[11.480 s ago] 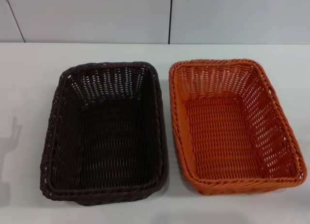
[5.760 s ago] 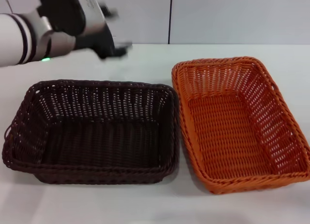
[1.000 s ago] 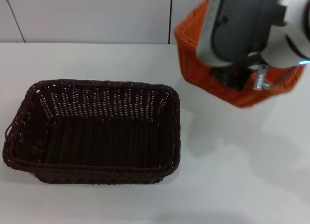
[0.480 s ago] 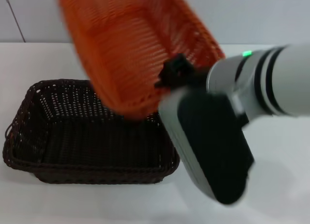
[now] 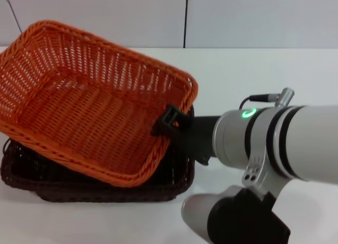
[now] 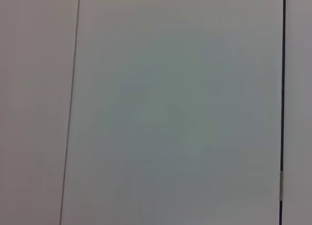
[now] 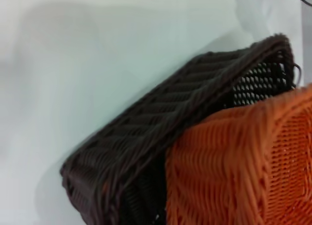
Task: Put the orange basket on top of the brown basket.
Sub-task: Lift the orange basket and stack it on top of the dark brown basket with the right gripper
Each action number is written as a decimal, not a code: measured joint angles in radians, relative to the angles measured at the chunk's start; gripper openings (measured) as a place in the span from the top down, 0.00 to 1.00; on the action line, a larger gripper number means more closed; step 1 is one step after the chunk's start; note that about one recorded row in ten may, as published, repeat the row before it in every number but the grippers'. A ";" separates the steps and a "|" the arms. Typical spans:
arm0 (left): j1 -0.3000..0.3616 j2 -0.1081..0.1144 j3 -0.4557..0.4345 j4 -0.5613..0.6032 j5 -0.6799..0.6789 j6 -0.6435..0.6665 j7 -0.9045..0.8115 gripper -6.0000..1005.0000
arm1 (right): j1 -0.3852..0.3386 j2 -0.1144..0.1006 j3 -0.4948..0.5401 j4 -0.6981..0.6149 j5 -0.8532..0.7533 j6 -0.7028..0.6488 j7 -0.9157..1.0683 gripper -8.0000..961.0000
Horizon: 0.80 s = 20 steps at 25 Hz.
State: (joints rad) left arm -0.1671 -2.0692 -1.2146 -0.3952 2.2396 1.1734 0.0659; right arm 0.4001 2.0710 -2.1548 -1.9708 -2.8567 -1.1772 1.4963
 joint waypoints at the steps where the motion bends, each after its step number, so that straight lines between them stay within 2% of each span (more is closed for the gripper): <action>1: 0.000 0.000 0.000 0.000 0.000 0.000 0.000 0.19 | -0.005 -0.001 -0.005 0.002 0.000 -0.001 0.000 0.74; 8: -0.006 -0.002 0.008 -0.004 0.000 -0.006 -0.010 0.19 | -0.061 -0.007 -0.018 -0.003 -0.039 0.042 0.054 0.73; 12: -0.010 -0.002 0.011 -0.005 0.000 -0.014 -0.010 0.19 | -0.098 -0.019 -0.031 -0.042 -0.062 0.041 0.096 0.73; 20: -0.026 0.000 0.016 -0.002 0.001 -0.028 -0.010 0.19 | -0.161 -0.012 -0.067 -0.095 -0.064 0.000 0.096 0.57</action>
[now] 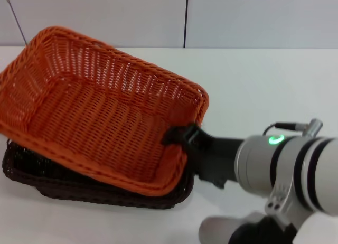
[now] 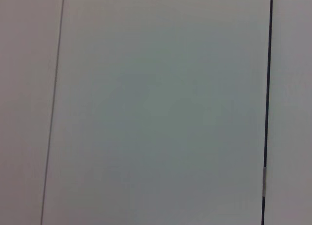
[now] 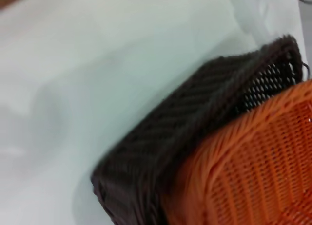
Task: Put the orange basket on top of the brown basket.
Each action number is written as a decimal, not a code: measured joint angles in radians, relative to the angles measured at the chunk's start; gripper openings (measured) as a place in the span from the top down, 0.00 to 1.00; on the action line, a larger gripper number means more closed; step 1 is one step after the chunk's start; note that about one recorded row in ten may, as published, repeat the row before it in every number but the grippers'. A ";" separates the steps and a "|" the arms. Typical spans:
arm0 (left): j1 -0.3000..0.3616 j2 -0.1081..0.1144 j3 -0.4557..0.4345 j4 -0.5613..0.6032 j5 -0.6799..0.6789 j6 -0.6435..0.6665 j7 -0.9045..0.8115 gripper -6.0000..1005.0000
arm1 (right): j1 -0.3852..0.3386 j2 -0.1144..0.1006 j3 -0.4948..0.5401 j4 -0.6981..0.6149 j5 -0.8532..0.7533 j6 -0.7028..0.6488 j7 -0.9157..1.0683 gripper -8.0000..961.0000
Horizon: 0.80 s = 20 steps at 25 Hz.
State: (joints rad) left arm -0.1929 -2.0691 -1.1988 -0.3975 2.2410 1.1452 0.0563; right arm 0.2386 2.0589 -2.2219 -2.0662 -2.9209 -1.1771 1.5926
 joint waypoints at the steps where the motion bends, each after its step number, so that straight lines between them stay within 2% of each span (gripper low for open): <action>1: -0.002 0.000 0.001 0.002 0.000 -0.001 0.000 0.19 | -0.008 0.002 -0.007 -0.001 0.000 -0.001 0.000 0.55; 4: -0.013 0.001 0.001 0.013 0.002 -0.009 0.000 0.19 | -0.030 0.011 -0.059 -0.003 0.001 0.007 0.014 0.49; 7: -0.023 0.002 0.001 0.018 0.004 -0.017 0.001 0.19 | -0.025 0.014 -0.169 0.001 0.001 0.005 0.044 0.27; 11: -0.029 0.003 0.002 0.019 0.005 -0.022 0.003 0.19 | -0.017 0.016 -0.221 -0.002 0.001 0.015 0.047 0.27; 13: -0.030 0.003 0.002 0.019 0.005 -0.022 0.003 0.19 | -0.013 0.018 -0.242 -0.001 0.001 0.064 0.047 0.27; 16: -0.027 0.003 0.002 0.020 0.006 -0.019 0.002 0.19 | -0.017 0.022 -0.218 0.044 0.001 0.259 0.074 0.27; 17: -0.027 0.003 0.002 0.020 0.006 -0.019 0.002 0.19 | -0.026 0.025 -0.151 0.107 0.001 0.487 0.136 0.27; 18: -0.027 0.003 0.002 0.020 0.006 -0.019 0.002 0.19 | -0.026 0.025 -0.151 0.107 0.001 0.487 0.136 0.27; 20: -0.020 0.002 0.002 0.019 0.005 -0.016 0.001 0.19 | -0.046 0.027 -0.061 0.182 0.005 0.765 0.238 0.27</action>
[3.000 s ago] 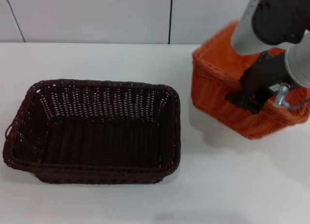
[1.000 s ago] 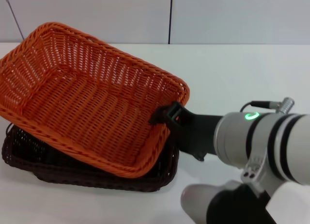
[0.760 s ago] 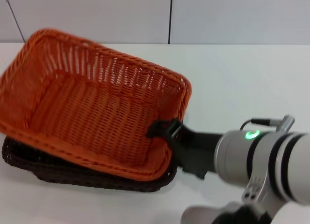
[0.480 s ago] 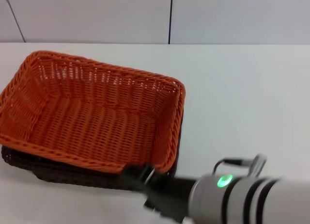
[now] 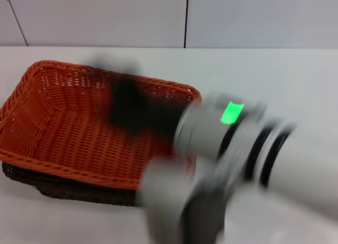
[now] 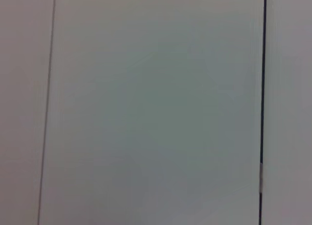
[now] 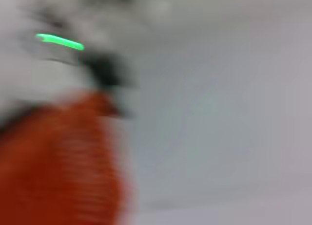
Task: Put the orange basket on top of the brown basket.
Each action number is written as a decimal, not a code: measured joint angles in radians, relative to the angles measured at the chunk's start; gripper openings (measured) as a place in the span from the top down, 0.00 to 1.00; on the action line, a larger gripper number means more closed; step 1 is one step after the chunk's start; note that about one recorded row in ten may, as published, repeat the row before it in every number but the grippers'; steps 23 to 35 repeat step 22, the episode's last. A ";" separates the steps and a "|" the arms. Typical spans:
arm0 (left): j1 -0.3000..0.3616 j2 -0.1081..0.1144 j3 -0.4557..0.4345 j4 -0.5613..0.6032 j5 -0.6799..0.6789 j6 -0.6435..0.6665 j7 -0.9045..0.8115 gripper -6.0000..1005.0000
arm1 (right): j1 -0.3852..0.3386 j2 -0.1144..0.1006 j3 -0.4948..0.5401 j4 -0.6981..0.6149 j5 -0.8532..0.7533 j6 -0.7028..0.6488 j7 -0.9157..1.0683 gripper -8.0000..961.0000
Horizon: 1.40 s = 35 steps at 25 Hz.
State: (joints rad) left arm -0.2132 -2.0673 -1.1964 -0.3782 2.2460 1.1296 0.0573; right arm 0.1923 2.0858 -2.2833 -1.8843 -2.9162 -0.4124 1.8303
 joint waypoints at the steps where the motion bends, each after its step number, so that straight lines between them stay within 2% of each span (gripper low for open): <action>1: 0.009 0.000 0.000 -0.005 -0.002 0.009 0.000 0.19 | -0.022 0.001 0.053 0.042 0.014 0.136 0.079 0.27; 3: 0.009 0.000 0.000 -0.005 -0.002 0.009 0.000 0.19 | -0.067 0.001 0.152 0.113 0.077 0.353 0.226 0.27; 5: 0.014 -0.001 0.000 -0.007 -0.004 0.020 -0.001 0.19 | -0.118 -0.002 0.250 0.197 0.224 0.561 0.349 0.27; 6: 0.017 -0.001 -0.003 -0.002 -0.005 0.026 -0.024 0.19 | -0.145 -0.005 0.288 0.245 0.318 0.652 0.382 0.27; 7: 0.018 0.001 -0.006 0.000 -0.006 0.026 -0.035 0.19 | -0.186 -0.007 0.338 0.333 0.504 0.824 0.400 0.27; 8: 0.018 0.001 -0.006 0.000 -0.006 0.026 -0.035 0.19 | -0.186 -0.007 0.338 0.333 0.504 0.824 0.400 0.27; 9: 0.018 0.001 -0.008 0.001 -0.007 0.026 -0.038 0.19 | -0.203 -0.008 0.358 0.373 0.581 0.886 0.408 0.27; 11: 0.015 0.001 -0.009 0.002 -0.007 0.026 -0.039 0.19 | -0.226 -0.008 0.400 0.472 0.728 0.997 0.456 0.27; 12: 0.014 0.001 -0.010 0.003 -0.006 0.026 -0.038 0.19 | -0.236 -0.009 0.434 0.580 0.819 1.068 0.559 0.27; 13: 0.013 0.001 -0.010 0.005 -0.007 0.026 -0.038 0.19 | -0.236 -0.009 0.434 0.580 0.819 1.068 0.559 0.27; 16: 0.009 0.001 -0.012 0.007 -0.007 0.025 -0.037 0.19 | -0.238 -0.010 0.486 0.783 0.875 1.147 0.805 0.27; 17: 0.008 0.001 -0.012 0.007 -0.007 0.024 -0.038 0.19 | -0.228 -0.010 0.501 0.918 0.880 1.215 0.956 0.27; 18: 0.007 0.001 -0.012 0.008 -0.007 0.023 -0.038 0.19 | -0.228 -0.010 0.501 0.918 0.880 1.215 0.956 0.27; 22: 0.000 0.001 -0.006 0.018 -0.006 0.021 -0.032 0.19 | -0.184 -0.010 0.495 1.114 0.882 1.344 1.107 0.27; 35: 0.000 0.001 -0.006 0.018 -0.006 0.021 -0.032 0.19 | -0.184 -0.010 0.495 1.114 0.882 1.344 1.107 0.27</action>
